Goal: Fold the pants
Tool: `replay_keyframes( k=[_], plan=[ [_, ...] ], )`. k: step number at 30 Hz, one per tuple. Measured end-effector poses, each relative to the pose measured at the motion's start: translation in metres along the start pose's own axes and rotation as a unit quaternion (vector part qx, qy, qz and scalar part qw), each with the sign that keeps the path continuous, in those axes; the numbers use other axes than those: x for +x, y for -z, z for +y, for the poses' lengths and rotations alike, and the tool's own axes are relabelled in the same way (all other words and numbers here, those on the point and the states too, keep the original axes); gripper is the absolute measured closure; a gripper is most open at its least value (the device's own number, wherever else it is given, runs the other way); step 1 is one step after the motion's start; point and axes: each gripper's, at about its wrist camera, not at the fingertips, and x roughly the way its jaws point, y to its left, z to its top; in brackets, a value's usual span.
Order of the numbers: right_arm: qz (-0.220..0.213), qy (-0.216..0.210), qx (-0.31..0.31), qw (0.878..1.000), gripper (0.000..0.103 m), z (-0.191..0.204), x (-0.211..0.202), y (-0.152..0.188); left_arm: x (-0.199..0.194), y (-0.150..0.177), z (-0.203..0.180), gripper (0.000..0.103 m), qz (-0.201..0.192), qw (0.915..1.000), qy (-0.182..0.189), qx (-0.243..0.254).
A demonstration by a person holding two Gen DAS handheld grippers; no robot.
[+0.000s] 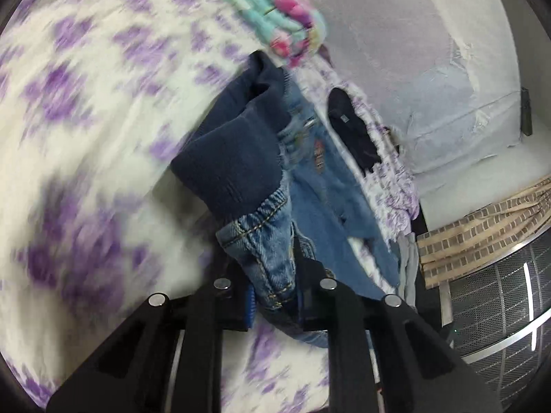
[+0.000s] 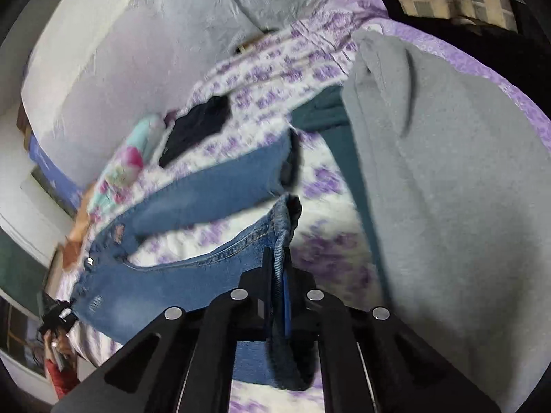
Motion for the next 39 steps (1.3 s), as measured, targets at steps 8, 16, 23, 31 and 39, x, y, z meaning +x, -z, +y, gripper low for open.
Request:
replay_keyframes(
  k=[8, 16, 23, 31, 39],
  plan=[
    [-0.031, 0.105, -0.011, 0.994, 0.076, -0.017, -0.007, 0.022, -0.035, -0.010, 0.023, 0.056, -0.027, 0.9991, -0.032, -0.008],
    [-0.015, -0.030, -0.017, 0.999, 0.076, 0.051, 0.041, -0.028, -0.017, -0.034, -0.082, 0.032, -0.074, 0.9881, -0.055, 0.123],
    [0.022, 0.037, 0.080, 0.996, 0.056, 0.023, 0.116, -0.070, 0.095, -0.069, -0.099, 0.020, 0.011, 0.9915, -0.062, 0.114],
    [0.007, 0.035, 0.063, 0.997, 0.080, 0.024, 0.143, -0.077, 0.114, -0.058, -0.098, 0.027, -0.001, 0.9828, -0.105, 0.152],
    [0.053, 0.064, 0.038, 0.996, 0.081, -0.012, 0.153, -0.092, 0.109, -0.063, -0.087, 0.043, 0.021, 0.9805, -0.104, 0.165]
  ],
)
